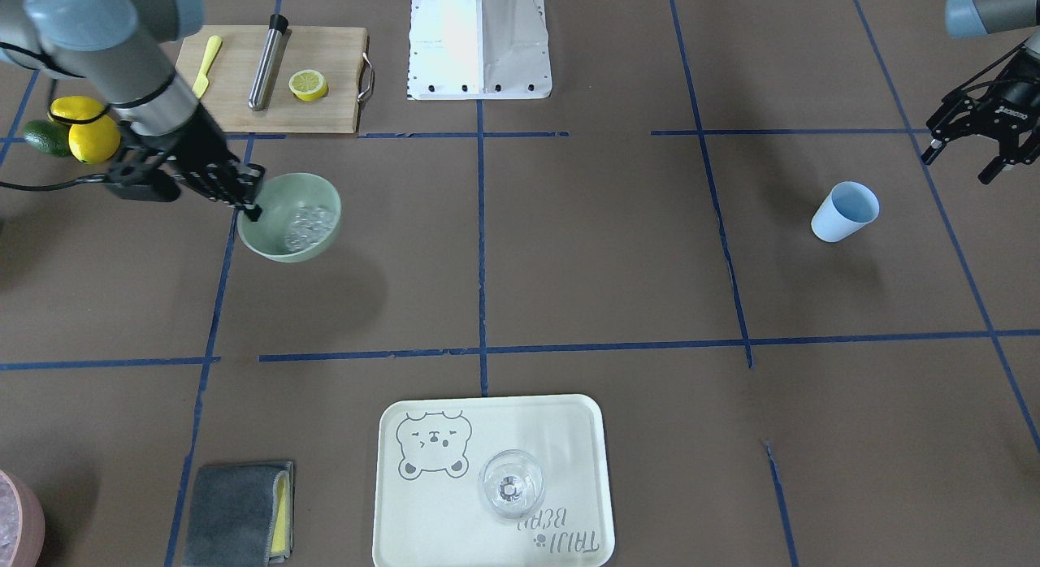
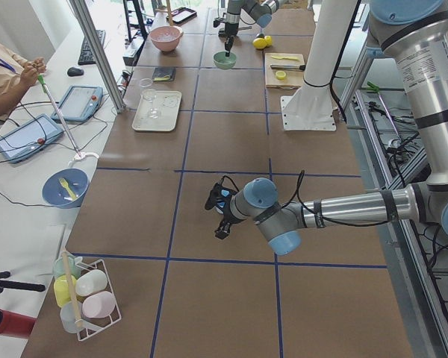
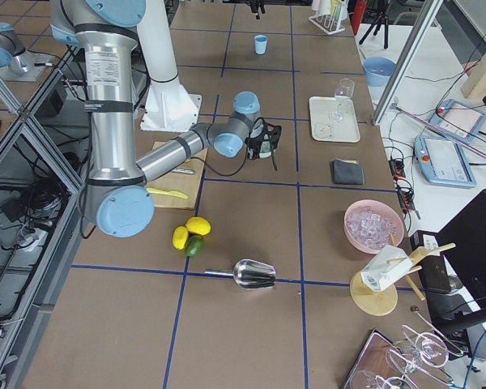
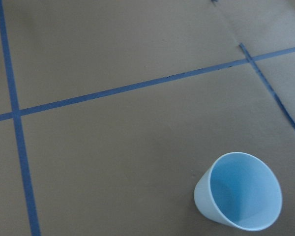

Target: Pour ice into bowl

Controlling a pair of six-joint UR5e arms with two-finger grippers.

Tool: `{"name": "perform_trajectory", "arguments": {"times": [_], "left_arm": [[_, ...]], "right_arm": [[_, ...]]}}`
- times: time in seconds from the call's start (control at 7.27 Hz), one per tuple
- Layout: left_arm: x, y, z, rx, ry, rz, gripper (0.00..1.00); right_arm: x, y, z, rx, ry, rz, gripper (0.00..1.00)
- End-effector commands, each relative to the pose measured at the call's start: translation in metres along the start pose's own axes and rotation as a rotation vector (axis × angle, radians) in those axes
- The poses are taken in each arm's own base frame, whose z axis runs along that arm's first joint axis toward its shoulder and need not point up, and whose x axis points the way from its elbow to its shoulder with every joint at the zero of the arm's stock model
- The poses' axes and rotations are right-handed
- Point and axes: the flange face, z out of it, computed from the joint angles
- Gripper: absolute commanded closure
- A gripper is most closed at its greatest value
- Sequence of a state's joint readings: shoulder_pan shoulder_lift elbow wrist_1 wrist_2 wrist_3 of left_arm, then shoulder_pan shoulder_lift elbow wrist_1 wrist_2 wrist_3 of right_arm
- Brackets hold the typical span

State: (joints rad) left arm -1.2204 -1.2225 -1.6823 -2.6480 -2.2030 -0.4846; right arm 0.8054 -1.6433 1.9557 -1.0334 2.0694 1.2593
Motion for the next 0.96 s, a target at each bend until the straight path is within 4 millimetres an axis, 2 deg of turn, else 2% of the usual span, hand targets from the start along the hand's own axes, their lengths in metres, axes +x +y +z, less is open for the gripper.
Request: {"name": "perform_trajectory", "arguments": {"times": [0.0,0.28,0.55,0.69,0.83], "left_arm": [[-0.022,-0.058,-0.008,-0.038,-0.047,0.011,0.00],[-0.020,-0.071,-0.007,-0.036,-0.048,0.035,0.00],[-0.018,-0.073,-0.010,-0.028,-0.047,0.038,0.00],[-0.018,-0.073,-0.011,-0.026,-0.048,0.038,0.00],[-0.018,-0.073,-0.011,-0.027,-0.046,0.038,0.00]], "right_arm": [[0.136,-0.018,0.006,0.003,0.082,-0.119,1.00],[0.178,-0.015,0.031,0.006,0.023,-0.134,1.00],[0.186,-0.012,0.039,-0.031,0.010,-0.111,1.00],[0.183,-0.013,0.041,-0.038,0.004,-0.113,1.00],[0.176,-0.011,0.040,-0.074,-0.026,-0.123,0.01]]}}
